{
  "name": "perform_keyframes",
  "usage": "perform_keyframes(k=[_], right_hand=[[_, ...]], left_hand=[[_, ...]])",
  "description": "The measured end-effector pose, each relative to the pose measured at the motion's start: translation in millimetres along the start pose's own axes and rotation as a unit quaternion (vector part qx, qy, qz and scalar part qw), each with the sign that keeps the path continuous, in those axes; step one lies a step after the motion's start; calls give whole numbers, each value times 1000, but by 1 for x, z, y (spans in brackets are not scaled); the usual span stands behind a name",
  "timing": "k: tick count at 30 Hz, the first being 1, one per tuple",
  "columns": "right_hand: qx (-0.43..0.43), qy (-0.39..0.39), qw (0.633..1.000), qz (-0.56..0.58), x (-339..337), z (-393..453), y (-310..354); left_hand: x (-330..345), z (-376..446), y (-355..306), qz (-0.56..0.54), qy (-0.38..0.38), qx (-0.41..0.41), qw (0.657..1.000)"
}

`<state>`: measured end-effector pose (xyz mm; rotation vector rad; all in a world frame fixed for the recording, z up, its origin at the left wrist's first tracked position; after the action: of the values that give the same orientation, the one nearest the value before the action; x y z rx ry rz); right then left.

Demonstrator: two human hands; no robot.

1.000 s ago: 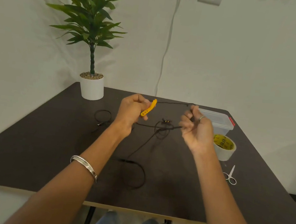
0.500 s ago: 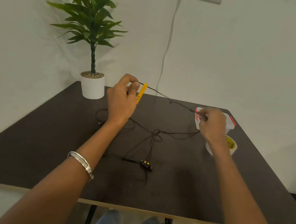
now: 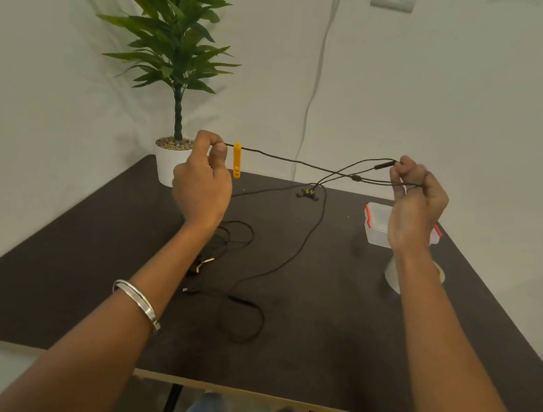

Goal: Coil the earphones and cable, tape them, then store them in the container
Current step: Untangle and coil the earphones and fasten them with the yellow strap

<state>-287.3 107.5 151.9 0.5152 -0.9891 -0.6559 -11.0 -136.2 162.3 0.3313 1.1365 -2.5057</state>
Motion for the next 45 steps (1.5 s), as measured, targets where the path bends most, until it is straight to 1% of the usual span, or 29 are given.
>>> perform_keyframes(k=[2, 4, 5, 6, 8, 10, 12, 13, 14, 15, 16, 17, 19, 21, 23, 24, 25, 26, 28, 29, 30, 32, 33, 35, 37, 39, 41, 43, 45], right_hand=[[-91, 29, 977, -193, 2, 3, 9], [-177, 40, 920, -348, 6, 3, 18], [-198, 40, 893, -401, 6, 3, 20], [-202, 37, 872, -445, 4, 5, 19], [-180, 37, 853, -489, 0, 5, 14], [-158, 22, 858, -487, -1, 2, 13], [-83, -17, 900, -427, -8, 2, 9], [-6, -54, 935, -349, -16, 3, 1], [103, -95, 963, -228, -22, 0, -16], [222, -132, 961, -101, -24, -10, -37], [314, -151, 937, -13, -21, -22, -55], [371, -151, 916, 18, -17, -31, -67], [439, -111, 890, 45, 1, -43, -80], [493, -38, 857, 147, 35, -53, -82], [477, -1, 821, 314, 65, -52, -63], [434, 1, 817, 379, 71, -43, -51], [381, -8, 830, 406, 69, -33, -41], [327, -22, 862, 387, 59, -22, -34], [256, -32, 925, 278, 46, -13, -21], [266, -18, 931, 248, 47, -15, -22], [296, 5, 920, 255, 56, -20, -24], [341, 50, 877, 336, 82, -32, -23], [339, 55, 867, 362, 88, -34, -24], [338, 51, 871, 352, 89, -40, -36], [350, 56, 870, 343, 85, -44, -49], [341, 58, 858, 381, 84, -42, -50], [333, 52, 855, 395, 85, -39, -45], [324, 48, 859, 394, 85, -39, -43], [323, 41, 859, 396, 84, -40, -45]], left_hand=[[-3, 1, 4, 13, -7, -11, 1000], [-9, 4, 9, 29, -24, -26, 999], [-13, 6, 11, 33, -34, -37, 998], [-15, 8, 13, 31, -40, -47, 998], [-14, 9, 16, 10, -31, -74, 997], [-6, 9, 21, -44, -8, -110, 993], [4, 10, 25, -162, 16, -142, 976], [9, 9, 24, -235, 32, -155, 959], [13, 9, 21, -301, 50, -157, 939], [16, 8, 15, -347, 70, -151, 923], [19, 7, 8, -373, 90, -145, 912], [21, 4, 1, -386, 110, -140, 905], [30, -1, -11, -392, 143, -131, 899], [40, -9, -19, -381, 177, -122, 900], [50, -17, -19, -363, 194, -120, 903], [53, -19, -15, -354, 194, -122, 907], [55, -20, -10, -342, 189, -124, 912], [56, -20, -5, -324, 182, -127, 920], [56, -19, 9, -268, 172, -130, 939], [57, -20, 12, -246, 176, -126, 945], [59, -23, 11, -241, 188, -121, 944], [68, -34, 3, -263, 227, -120, 930], [72, -41, -3, -280, 248, -127, 919], [78, -56, -14, -304, 289, -147, 896], [84, -65, -18, -271, 318, -142, 897], [90, -70, -20, -224, 350, -118, 902], [98, -86, -22, -219, 416, -118, 875], [105, -105, -26, -255, 471, -139, 833], [109, -113, -27, -286, 478, -172, 812]])
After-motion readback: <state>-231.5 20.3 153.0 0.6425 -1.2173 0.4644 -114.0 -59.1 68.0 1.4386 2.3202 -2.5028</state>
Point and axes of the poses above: each hand's wrist, its own z-axis towards the middle knuckle, its own x-axis out of the palm, y = z × x, the point moved 9 cm from there along z, towards the middle knuckle, and after that the axes turned 12 degrees about z, right-handed, at the moved point
